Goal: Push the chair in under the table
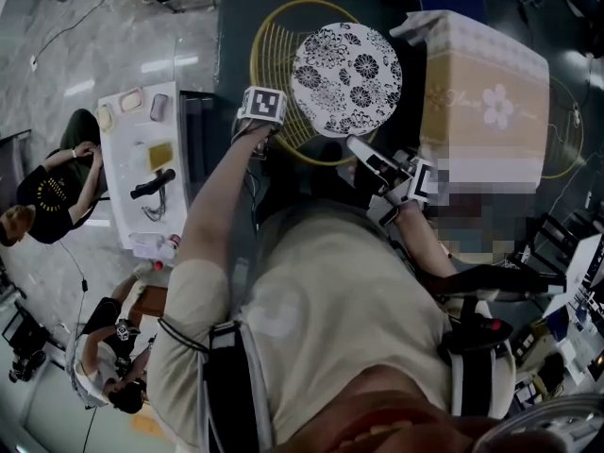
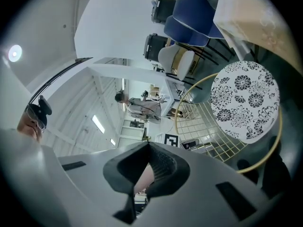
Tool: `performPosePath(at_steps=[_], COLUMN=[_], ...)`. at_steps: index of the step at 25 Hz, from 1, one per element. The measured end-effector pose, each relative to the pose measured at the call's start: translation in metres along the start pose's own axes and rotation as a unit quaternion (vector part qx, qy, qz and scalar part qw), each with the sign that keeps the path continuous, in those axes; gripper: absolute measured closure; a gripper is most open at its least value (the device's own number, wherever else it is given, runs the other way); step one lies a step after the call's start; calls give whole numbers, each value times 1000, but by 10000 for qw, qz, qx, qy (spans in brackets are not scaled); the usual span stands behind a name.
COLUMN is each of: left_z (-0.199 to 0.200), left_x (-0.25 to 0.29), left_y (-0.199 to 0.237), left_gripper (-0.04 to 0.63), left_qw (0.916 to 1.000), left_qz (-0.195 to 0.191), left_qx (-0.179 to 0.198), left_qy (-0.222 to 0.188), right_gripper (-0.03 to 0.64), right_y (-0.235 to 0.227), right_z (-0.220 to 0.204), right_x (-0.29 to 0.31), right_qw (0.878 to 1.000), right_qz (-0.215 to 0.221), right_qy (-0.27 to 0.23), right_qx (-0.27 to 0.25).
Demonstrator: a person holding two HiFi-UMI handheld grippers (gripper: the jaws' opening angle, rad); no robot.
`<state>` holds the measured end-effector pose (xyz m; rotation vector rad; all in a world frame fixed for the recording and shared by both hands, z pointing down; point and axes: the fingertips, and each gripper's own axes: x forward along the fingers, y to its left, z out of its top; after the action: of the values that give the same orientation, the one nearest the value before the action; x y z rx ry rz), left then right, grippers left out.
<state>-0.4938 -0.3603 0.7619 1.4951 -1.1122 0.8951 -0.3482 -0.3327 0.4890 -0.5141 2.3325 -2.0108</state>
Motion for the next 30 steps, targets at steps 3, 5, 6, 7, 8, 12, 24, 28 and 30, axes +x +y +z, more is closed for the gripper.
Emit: performPosePath(at_steps=[3,5,6,7,8,12,24,28,30], left_z=[1,2,3,3,2,1,-6,-2,-1], left_x=[-1,-1,-1,-2,-3,-10,-16,-13,-15], left_y=[0,0,1,1,0,8,23,25,25], left_gripper=[523,522,522,522,522,522,512,512,512], left_qw=[10000,9999,9998,9997,9997,9999,9989,9989,9989], left_qz=[-11,9,35,46,17,69,249,217,221], left_qx=[46,119,159,185,182,73,400,423,424], left_qy=[-37,-83,-116,-140,-144,-104,-13,-24,-13], right_gripper=[606,606,607,607,607,607,606,607,607], right_y=[-3,-4,-3,-3,-2,5,-3,-4,-8], right_z=[-2,-1,-1,-1,-1,-1,-12,-15,-13], right_x=[-4,-7,-8,-7,-6,4,0,-2,-9], right_qw=[10000,9999,9999,9999,9999,10000,9997,9997,9993], right_qz=[-45,-46,-33,-18,-3,82,84,53,-30], right_qy=[-50,-119,-138,-138,-119,-14,-133,-214,-301], right_qx=[22,39,48,51,41,-30,163,138,197])
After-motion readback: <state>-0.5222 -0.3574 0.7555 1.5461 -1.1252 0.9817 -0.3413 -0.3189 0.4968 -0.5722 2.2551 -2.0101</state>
